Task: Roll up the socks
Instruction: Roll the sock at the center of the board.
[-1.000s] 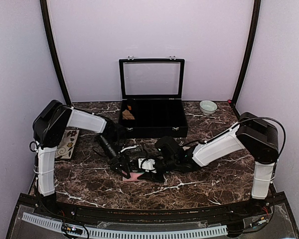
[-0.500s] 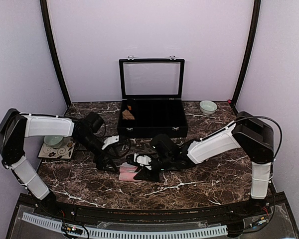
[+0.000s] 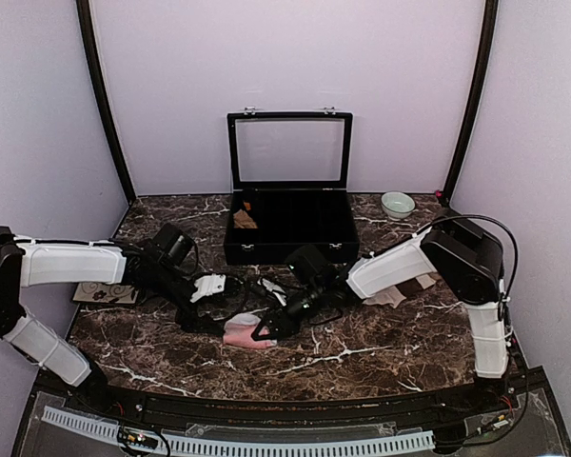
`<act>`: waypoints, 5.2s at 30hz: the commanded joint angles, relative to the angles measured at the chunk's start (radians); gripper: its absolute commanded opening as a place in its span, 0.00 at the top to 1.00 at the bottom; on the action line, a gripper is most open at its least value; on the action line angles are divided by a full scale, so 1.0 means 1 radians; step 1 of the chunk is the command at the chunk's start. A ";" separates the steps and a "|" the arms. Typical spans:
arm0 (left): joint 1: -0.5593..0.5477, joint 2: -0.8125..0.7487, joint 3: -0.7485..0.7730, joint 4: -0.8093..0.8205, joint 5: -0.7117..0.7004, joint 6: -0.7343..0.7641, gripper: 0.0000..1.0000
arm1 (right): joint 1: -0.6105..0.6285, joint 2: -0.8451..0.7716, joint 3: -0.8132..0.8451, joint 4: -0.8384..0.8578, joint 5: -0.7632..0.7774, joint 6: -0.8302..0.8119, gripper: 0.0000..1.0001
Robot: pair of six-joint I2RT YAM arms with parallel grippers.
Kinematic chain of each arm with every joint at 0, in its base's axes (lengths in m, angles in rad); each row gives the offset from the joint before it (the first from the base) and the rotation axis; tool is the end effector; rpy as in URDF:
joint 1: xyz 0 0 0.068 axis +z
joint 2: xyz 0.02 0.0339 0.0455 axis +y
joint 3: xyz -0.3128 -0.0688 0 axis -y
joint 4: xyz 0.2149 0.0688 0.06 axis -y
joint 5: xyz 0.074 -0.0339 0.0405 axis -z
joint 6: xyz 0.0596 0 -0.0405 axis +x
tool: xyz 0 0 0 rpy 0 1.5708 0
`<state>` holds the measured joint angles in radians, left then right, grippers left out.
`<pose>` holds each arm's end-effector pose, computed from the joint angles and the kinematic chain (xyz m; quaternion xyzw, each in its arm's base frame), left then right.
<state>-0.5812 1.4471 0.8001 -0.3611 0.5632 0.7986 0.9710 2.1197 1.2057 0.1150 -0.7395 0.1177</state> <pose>0.1960 -0.1668 0.2370 0.6469 0.6627 -0.2365 0.2941 0.2176 0.3894 0.1622 -0.4813 0.7301 0.4682 0.1268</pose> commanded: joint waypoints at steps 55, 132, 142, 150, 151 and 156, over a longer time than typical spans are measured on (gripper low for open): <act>-0.226 0.382 0.162 -0.092 -0.135 0.038 1.00 | -0.048 -0.127 -0.320 0.132 0.140 0.307 0.65; -0.091 0.826 0.610 -0.622 0.051 0.108 1.00 | 0.173 -0.189 -0.411 0.540 0.718 -0.689 0.48; -0.091 0.823 0.616 -0.643 0.053 0.125 0.98 | 0.119 -0.127 -0.420 0.431 0.674 -0.666 0.56; -0.092 0.778 0.605 -0.627 0.028 0.115 0.70 | 0.109 -0.064 -0.407 0.304 0.669 -0.625 0.64; -0.090 0.766 0.604 -0.622 0.024 0.112 0.68 | 0.108 -0.057 -0.401 0.291 0.666 -0.614 0.65; -0.087 0.701 0.572 -0.588 0.011 0.101 0.61 | 0.106 -0.018 -0.397 0.260 0.660 -0.568 0.65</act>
<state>-0.6571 2.1414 1.4445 -0.8925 0.7704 0.8951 1.1046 1.9873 0.8371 0.6609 -0.1211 -0.5274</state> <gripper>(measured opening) 0.381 0.348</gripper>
